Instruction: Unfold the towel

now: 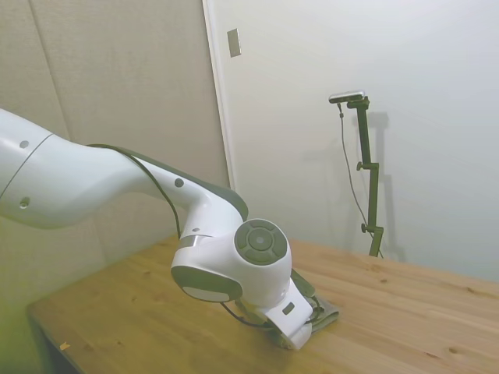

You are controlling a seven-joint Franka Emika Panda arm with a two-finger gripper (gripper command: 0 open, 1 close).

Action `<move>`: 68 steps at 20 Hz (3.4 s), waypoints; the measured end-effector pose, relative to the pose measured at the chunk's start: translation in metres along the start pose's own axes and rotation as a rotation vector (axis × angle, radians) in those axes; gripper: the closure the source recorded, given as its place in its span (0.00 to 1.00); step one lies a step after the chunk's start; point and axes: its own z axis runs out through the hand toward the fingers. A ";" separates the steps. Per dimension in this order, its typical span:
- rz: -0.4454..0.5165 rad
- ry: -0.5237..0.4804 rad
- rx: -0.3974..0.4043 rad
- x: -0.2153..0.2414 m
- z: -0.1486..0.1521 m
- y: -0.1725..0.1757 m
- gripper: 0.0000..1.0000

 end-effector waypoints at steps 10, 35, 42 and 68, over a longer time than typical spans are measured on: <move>0.003 -0.002 -0.002 0.003 0.001 0.006 1.00; -0.115 0.068 -0.037 -0.018 -0.037 -0.105 1.00; -0.226 0.095 -0.170 -0.041 -0.015 -0.156 1.00; -0.465 0.336 -0.338 -0.179 0.052 -0.219 0.00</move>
